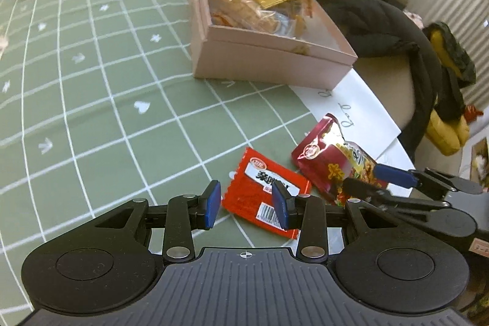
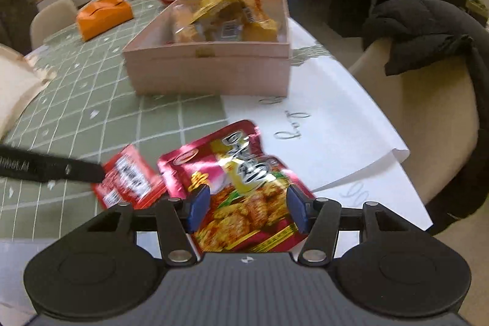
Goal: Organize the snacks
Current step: 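Grasp the large red duck-neck snack packet with the right tool, then grasp the small red snack packet with the left tool while the right tool holds the red packet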
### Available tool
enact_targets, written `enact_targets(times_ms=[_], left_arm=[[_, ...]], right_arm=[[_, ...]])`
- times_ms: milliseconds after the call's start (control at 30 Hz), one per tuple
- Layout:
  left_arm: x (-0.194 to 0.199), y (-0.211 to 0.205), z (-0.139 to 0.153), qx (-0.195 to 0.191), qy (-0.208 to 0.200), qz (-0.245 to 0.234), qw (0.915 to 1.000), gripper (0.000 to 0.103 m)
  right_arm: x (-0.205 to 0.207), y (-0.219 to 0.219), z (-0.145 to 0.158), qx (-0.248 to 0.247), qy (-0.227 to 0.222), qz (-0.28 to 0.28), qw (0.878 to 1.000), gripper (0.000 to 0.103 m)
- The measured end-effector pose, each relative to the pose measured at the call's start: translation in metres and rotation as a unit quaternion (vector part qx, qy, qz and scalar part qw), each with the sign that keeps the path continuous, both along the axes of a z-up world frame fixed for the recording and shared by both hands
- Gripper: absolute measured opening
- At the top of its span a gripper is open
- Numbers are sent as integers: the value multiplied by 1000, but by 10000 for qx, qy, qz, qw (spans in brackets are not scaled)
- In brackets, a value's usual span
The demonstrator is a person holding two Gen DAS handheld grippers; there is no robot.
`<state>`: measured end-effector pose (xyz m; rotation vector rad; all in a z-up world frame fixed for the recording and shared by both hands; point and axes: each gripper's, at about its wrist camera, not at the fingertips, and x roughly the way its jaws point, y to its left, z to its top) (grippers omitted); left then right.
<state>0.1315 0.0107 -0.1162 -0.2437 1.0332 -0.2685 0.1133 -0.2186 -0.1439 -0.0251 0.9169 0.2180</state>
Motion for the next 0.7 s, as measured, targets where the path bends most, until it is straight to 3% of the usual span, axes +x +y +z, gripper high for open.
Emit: enact_targets(times_ms=[100,200,267,367,433,600,700], left_arm=[[-4,-18,6,329,-341,-609,9970,41],[-10,-44,3,1054,-563,-1275,9846,42],[-11,-55,-3,1318,-517,-1513,9783,42],[-13,-65,-9,1473,-476,-1769,9720,46],[-13,-67,-9,1429,-463,-1863,9710,52],[-12,-67,-10,1352,-465,-1939,9706,53],[-14,-72,-11,1476,-522,-2148,9640,60]], right_arm=[[-1,6,-6,-130,1,48,9999,62],[-1,6,-5,-113,17,18,9999,64],[-1,4,-4,-107,51,-7,9999,64],[-2,-5,-2,-77,76,-146,9998,64],[-3,-13,0,-10,106,-275,9996,64],[-6,-25,-2,84,215,-441,9988,65],[-9,-25,-3,83,236,-454,9987,66]])
